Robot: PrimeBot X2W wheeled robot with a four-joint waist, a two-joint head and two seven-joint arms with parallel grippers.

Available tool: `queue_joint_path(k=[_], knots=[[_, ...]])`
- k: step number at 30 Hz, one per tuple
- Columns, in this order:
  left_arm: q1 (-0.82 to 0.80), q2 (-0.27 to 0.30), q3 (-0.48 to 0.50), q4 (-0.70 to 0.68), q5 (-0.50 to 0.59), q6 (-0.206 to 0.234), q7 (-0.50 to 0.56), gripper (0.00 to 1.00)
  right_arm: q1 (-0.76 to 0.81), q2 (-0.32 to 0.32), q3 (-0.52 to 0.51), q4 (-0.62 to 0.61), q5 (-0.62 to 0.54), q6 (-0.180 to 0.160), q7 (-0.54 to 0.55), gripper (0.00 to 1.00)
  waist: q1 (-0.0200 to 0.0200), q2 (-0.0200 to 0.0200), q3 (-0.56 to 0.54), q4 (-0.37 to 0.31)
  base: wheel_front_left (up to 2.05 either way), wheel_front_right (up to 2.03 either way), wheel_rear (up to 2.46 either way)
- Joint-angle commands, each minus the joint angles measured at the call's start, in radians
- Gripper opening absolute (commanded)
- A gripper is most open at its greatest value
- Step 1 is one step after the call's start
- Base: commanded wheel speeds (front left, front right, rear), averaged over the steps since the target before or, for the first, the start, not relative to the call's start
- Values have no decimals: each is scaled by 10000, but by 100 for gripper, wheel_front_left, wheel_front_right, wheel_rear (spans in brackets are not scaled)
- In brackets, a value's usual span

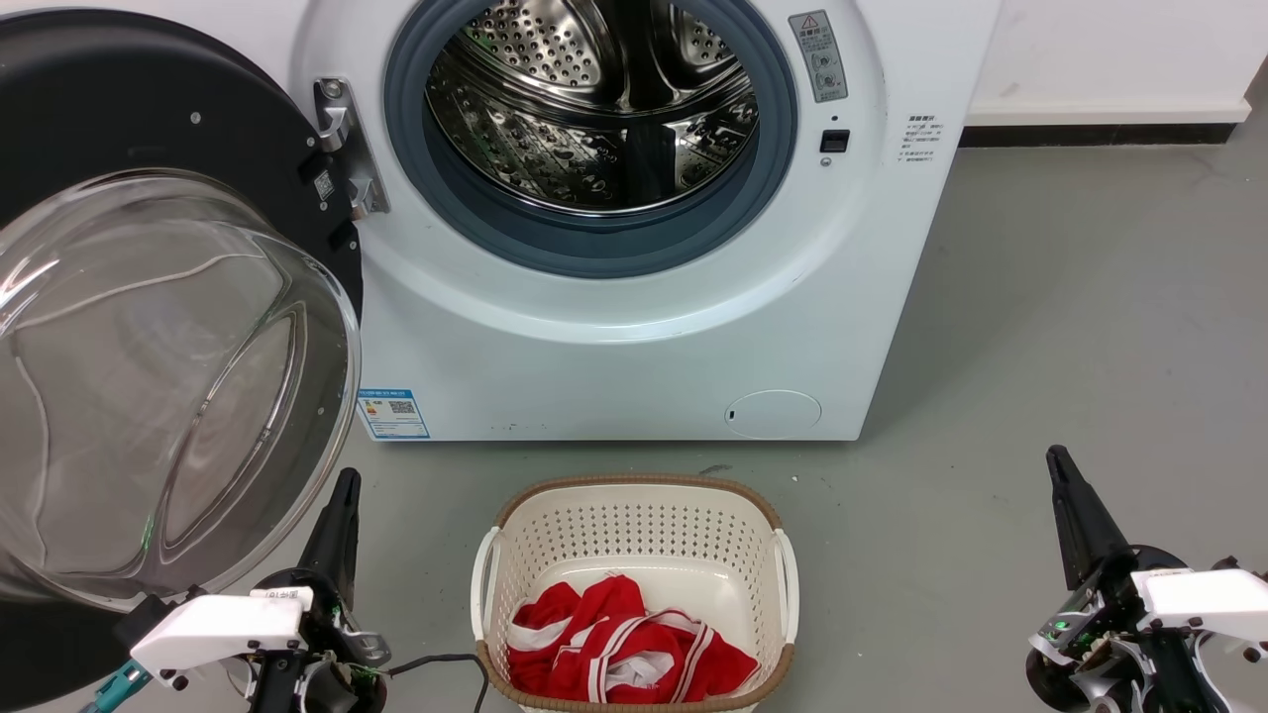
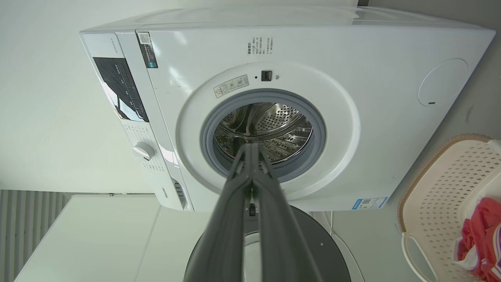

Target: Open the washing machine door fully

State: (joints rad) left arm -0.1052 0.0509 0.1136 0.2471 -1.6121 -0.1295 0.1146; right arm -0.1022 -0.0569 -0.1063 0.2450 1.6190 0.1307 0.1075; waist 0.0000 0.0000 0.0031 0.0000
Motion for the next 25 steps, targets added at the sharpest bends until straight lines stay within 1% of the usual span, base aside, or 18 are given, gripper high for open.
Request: queue_joint_path(k=[1, 25], knots=[[-78, -15, 32, -1, -13, -40, 32, 0, -116, 16, -16, 13, -5, 0, 30, 0, 0, 0, 0, 0, 0, 0, 0], [-76, -15, 30, -3, -14, -40, 30, 0, -119, 38, -40, 14, -39, 0, 42, 0, 0, 0, 0, 0, 0, 0, 0]])
